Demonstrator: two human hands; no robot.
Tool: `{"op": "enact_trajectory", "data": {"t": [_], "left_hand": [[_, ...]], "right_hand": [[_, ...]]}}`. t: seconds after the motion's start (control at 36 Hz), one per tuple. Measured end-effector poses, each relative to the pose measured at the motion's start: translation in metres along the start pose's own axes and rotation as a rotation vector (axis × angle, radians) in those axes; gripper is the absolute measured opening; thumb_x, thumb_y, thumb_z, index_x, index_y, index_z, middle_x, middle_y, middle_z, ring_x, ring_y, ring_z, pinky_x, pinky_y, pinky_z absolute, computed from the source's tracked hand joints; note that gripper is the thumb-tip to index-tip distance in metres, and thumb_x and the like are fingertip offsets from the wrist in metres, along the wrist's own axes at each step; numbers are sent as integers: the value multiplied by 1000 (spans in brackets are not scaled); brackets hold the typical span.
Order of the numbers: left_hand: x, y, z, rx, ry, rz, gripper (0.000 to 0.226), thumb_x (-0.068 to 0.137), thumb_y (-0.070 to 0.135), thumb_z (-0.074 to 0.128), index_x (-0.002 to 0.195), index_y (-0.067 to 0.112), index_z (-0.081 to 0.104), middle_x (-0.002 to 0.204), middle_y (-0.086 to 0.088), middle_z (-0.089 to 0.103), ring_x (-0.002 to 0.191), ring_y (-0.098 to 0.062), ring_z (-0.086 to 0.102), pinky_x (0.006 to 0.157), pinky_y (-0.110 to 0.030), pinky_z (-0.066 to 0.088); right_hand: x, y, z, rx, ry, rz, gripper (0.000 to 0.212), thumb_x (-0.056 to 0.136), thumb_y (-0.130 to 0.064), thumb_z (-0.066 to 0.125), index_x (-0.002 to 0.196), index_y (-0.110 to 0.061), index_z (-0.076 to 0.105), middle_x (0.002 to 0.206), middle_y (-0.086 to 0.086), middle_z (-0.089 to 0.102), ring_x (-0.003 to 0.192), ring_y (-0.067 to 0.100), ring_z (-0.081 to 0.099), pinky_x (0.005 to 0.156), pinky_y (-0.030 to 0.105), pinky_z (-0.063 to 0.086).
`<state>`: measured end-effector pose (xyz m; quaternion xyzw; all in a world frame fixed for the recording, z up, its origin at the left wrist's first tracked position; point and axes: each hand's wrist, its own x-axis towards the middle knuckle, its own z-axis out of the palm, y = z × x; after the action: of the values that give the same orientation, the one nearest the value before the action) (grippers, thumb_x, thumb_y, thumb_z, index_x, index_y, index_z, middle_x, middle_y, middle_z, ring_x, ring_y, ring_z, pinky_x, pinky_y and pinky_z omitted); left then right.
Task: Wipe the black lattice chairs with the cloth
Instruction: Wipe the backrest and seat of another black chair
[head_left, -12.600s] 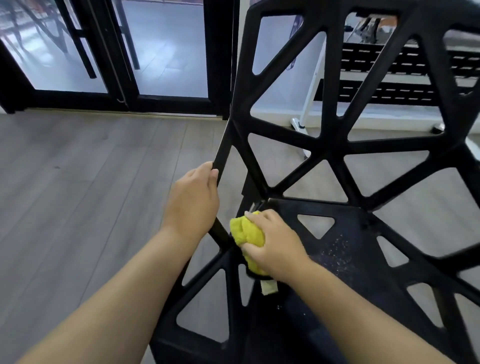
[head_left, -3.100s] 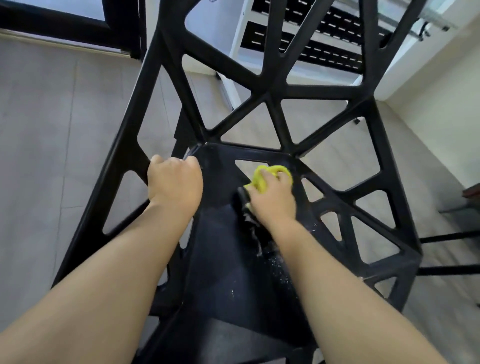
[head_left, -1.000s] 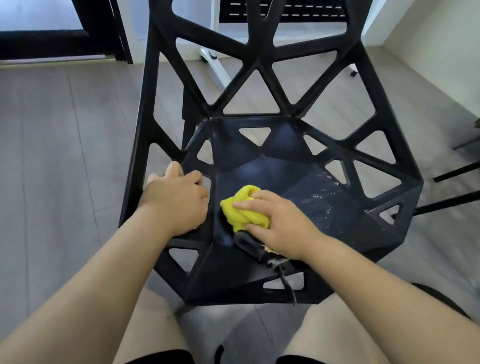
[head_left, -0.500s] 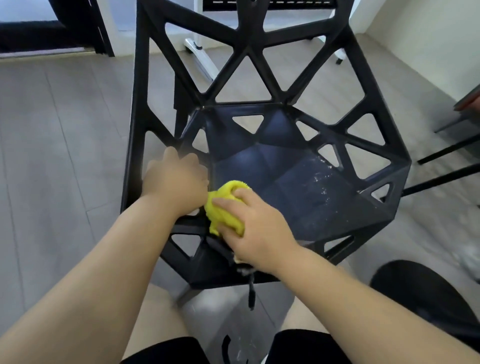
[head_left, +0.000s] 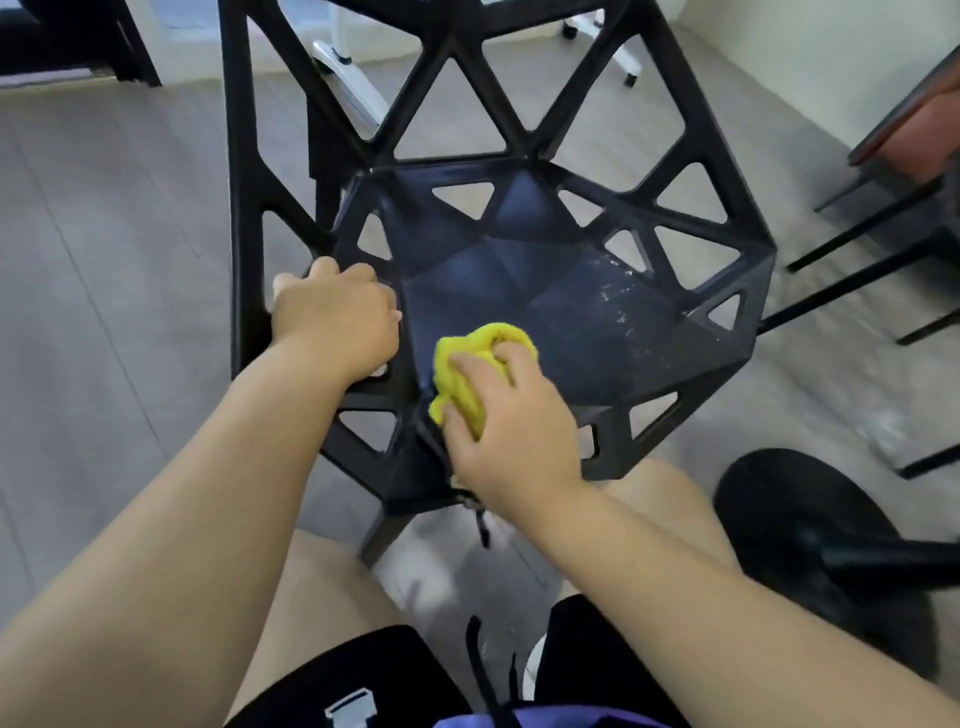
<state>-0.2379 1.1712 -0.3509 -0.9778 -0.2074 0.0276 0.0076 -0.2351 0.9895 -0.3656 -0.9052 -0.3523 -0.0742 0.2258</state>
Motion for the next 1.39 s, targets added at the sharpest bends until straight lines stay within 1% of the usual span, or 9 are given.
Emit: {"op": "enact_trajectory", "data": {"t": [0.22,0.36,0.47,0.64,0.75,0.97,1.06,1.28,1.39], "left_hand": [[-5,-4,-2,-1,-40,62,37,98,36,24,116,30,56,123,4,53,108,-25,51,84,-43,32],[-7,0,-2,29,-47,42,36,98,34,24,118,29,53,124,5,51,108,-25,45,88,-46,30],[-13,17,-3,89,-37,-63,38,97,39,26,120,27,53,124,0,49,114,-31,39,98,-51,26],[-22,67,7,-253,-24,-208,45,96,46,34,133,23,44,150,-2,27,134,-47,12,111,-54,8],[-20,100,19,-384,137,-2,47,94,42,43,129,12,53,145,-6,41,137,-36,22,110,-51,12],[-16,107,31,-457,111,93,37,95,28,46,127,11,57,138,-4,51,132,-24,40,111,-39,27],[-16,110,30,-440,139,80,34,94,28,47,117,9,64,126,-7,60,117,-30,53,100,-40,37],[-15,111,26,-523,186,-23,28,92,27,54,110,13,69,117,-1,65,104,-28,58,91,-34,41],[-14,112,27,-539,181,-57,26,94,26,53,111,15,69,115,0,65,102,-27,57,90,-33,42]], "right_hand": [[-33,32,-6,41,15,-368,47,85,-29,60,129,-21,46,118,16,52,76,38,55,61,42,50],[-16,117,-43,-16,193,105,47,83,-33,58,126,-16,57,121,14,51,107,27,51,88,38,46],[-4,133,-44,-15,256,461,46,83,-28,64,128,-23,55,131,6,43,108,29,54,88,38,44],[-18,97,-29,24,237,16,40,79,-28,64,118,-16,65,118,14,53,95,34,54,81,39,48],[-22,118,-36,34,120,-368,38,86,-30,63,122,-20,59,118,9,46,86,33,54,77,38,48],[13,216,-71,66,257,414,39,88,-26,60,125,-14,59,126,10,47,114,21,47,90,23,34],[20,205,-68,-7,225,501,41,86,-27,63,126,-17,57,128,4,44,112,21,50,85,25,35],[26,131,-47,106,-140,-246,36,80,-44,55,109,-28,68,113,1,59,81,30,62,65,35,53],[80,171,-51,51,-306,-164,35,87,-42,60,122,-36,61,131,-8,51,116,20,53,93,36,44]]}}
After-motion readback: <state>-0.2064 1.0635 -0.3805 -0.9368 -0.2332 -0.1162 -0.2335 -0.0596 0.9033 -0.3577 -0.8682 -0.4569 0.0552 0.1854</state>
